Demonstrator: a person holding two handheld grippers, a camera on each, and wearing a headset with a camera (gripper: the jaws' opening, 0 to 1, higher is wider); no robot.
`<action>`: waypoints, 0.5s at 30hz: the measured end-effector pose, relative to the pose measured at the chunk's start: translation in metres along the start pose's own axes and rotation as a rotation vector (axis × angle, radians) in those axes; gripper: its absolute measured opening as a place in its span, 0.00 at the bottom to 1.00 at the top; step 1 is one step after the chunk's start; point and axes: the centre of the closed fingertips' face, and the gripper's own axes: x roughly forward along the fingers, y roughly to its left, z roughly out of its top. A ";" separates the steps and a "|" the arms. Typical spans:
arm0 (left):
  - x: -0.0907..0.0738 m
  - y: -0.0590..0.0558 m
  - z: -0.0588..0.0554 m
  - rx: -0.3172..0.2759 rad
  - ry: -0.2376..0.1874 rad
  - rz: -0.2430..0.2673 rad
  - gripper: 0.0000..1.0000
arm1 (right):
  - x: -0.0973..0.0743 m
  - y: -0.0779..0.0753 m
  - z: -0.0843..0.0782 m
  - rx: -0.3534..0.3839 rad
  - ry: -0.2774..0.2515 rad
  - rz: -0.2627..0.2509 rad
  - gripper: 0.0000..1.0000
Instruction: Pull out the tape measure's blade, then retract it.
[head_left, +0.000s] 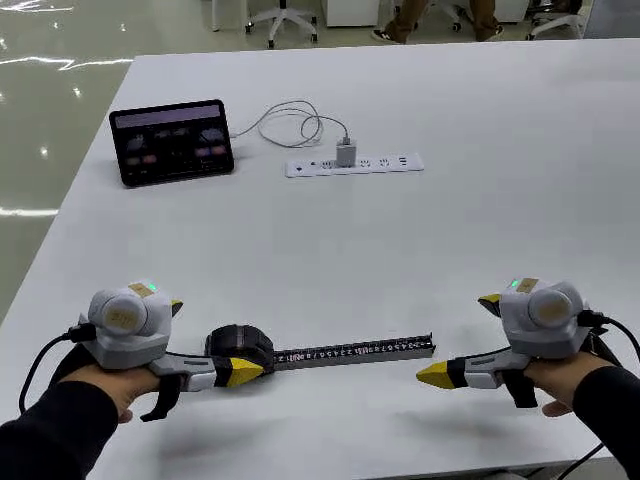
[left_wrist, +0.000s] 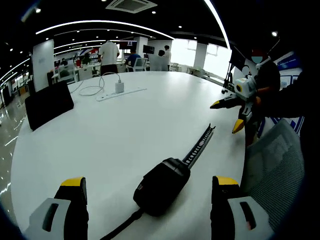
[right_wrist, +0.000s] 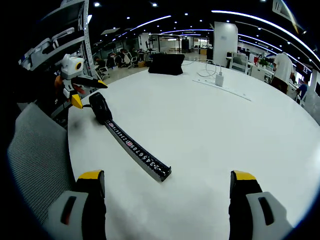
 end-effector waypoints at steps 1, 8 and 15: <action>-0.002 -0.001 0.000 -0.014 -0.009 -0.001 1.00 | -0.002 0.000 -0.001 0.006 -0.002 -0.005 1.00; -0.015 0.003 -0.009 -0.108 -0.051 0.059 1.00 | -0.019 0.004 -0.005 0.041 -0.020 -0.031 1.00; -0.033 -0.002 -0.020 -0.116 -0.057 0.077 1.00 | -0.039 0.003 -0.008 0.058 -0.052 -0.068 1.00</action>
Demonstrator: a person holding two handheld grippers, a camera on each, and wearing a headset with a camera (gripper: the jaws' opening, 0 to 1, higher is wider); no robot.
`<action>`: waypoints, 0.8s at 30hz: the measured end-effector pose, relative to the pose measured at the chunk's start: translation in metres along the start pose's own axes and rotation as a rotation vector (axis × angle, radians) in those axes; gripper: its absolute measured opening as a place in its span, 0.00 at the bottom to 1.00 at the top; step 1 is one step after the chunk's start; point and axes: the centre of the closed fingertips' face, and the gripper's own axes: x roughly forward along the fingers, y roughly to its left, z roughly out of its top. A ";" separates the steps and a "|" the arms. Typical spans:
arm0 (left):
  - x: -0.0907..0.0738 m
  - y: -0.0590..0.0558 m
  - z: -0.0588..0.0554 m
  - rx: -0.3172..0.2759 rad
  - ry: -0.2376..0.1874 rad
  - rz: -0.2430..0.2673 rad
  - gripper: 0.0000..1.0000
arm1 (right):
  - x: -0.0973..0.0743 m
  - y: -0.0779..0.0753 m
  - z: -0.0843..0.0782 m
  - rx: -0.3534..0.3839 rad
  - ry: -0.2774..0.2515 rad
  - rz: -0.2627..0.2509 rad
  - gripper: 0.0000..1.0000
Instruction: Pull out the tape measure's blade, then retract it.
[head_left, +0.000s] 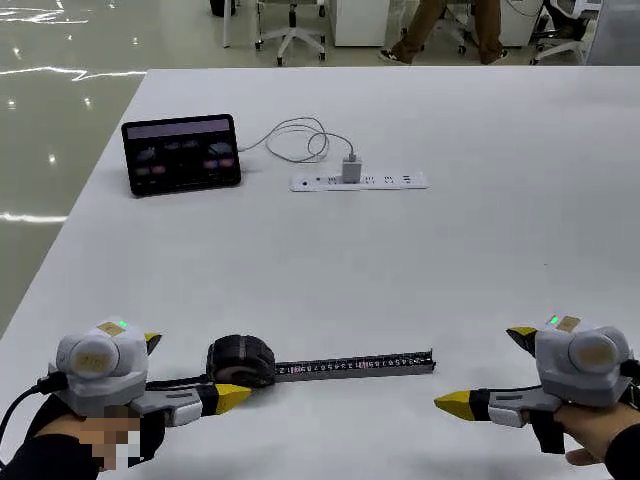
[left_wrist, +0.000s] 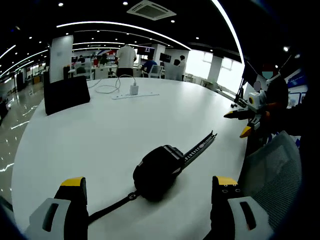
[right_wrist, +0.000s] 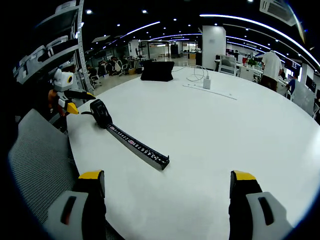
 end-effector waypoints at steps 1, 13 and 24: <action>-0.001 0.000 0.000 0.005 0.000 0.001 1.00 | -0.001 0.001 -0.002 0.001 -0.002 -0.001 1.00; -0.029 0.012 0.002 -0.015 -0.042 0.051 1.00 | -0.027 0.004 -0.024 0.035 -0.015 -0.030 1.00; -0.044 0.016 0.005 -0.020 -0.067 0.068 1.00 | -0.047 0.000 -0.020 0.008 -0.029 -0.041 1.00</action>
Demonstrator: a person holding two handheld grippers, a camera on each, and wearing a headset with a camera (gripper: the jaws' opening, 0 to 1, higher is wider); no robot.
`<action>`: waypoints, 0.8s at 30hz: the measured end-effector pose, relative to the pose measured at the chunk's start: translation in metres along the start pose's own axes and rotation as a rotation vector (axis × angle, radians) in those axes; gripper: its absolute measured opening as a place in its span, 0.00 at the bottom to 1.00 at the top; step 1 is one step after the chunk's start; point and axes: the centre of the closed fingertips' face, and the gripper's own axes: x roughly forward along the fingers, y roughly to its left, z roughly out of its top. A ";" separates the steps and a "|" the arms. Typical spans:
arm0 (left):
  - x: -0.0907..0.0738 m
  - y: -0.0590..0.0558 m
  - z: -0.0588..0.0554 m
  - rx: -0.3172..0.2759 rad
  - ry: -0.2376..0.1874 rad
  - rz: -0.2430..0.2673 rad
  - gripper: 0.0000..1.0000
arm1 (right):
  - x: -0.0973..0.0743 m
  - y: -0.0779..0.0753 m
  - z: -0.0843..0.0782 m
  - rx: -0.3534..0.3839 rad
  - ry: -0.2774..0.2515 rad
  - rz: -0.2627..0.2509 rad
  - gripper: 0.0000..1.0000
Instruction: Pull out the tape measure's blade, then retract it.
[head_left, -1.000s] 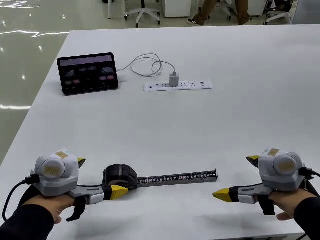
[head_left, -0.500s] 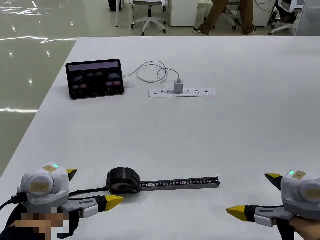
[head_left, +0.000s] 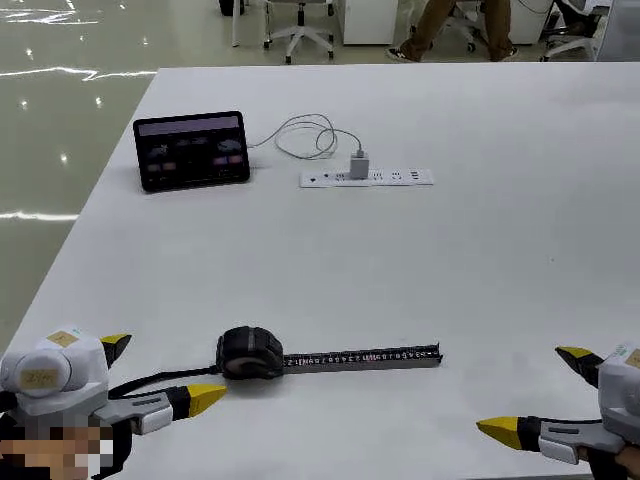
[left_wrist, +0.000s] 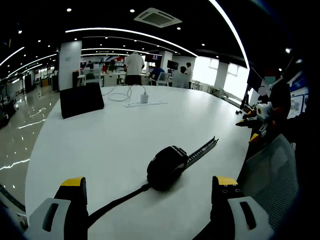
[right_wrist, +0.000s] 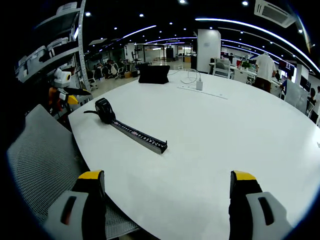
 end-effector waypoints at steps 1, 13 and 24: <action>0.000 0.000 -0.001 -0.004 0.001 0.000 1.00 | -0.001 -0.001 -0.001 0.001 0.000 -0.002 1.00; 0.000 -0.002 -0.006 0.009 0.018 0.001 1.00 | -0.006 0.001 0.002 -0.013 -0.020 -0.005 1.00; -0.003 0.001 -0.008 0.000 0.024 0.001 1.00 | -0.008 -0.003 -0.005 -0.016 -0.009 -0.010 1.00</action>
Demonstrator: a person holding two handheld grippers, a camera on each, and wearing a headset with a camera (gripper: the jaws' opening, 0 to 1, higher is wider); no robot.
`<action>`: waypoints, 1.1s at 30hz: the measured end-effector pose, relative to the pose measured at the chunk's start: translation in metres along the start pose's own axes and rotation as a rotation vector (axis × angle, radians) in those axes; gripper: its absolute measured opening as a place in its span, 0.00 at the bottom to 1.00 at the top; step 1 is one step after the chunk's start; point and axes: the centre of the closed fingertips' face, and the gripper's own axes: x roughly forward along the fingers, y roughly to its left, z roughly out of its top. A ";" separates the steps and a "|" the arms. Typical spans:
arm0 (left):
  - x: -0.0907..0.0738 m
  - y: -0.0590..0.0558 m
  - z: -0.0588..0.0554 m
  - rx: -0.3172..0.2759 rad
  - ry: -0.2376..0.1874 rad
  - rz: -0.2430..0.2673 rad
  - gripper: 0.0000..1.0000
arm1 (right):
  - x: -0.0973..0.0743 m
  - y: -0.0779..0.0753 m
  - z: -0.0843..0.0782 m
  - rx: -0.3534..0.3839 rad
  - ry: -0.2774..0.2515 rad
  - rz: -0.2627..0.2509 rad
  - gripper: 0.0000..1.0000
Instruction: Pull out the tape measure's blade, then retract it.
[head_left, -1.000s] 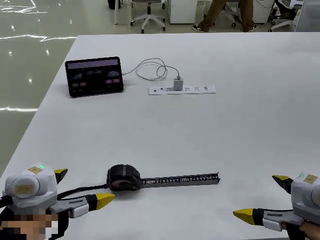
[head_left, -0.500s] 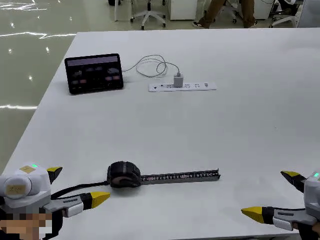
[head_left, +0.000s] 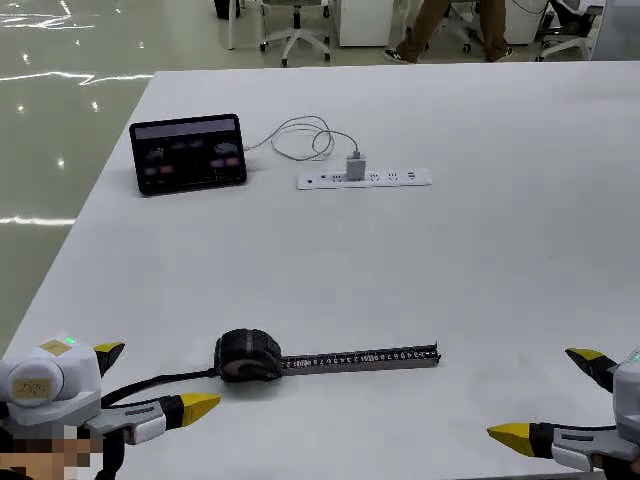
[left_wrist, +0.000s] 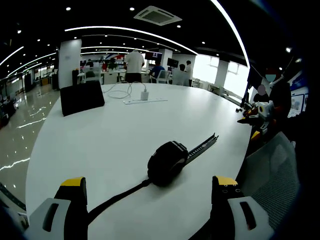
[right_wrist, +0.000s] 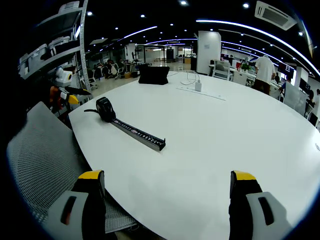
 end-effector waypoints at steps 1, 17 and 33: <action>0.000 0.000 -0.001 -0.001 0.002 0.000 1.00 | 0.000 -0.001 0.000 0.014 -0.004 0.001 1.00; 0.012 -0.008 0.011 -0.027 0.010 -0.006 1.00 | -0.001 -0.001 0.013 -0.039 0.015 0.022 1.00; 0.053 -0.032 0.025 -0.020 0.094 -0.018 0.97 | 0.024 0.003 0.018 -0.188 0.131 0.084 1.00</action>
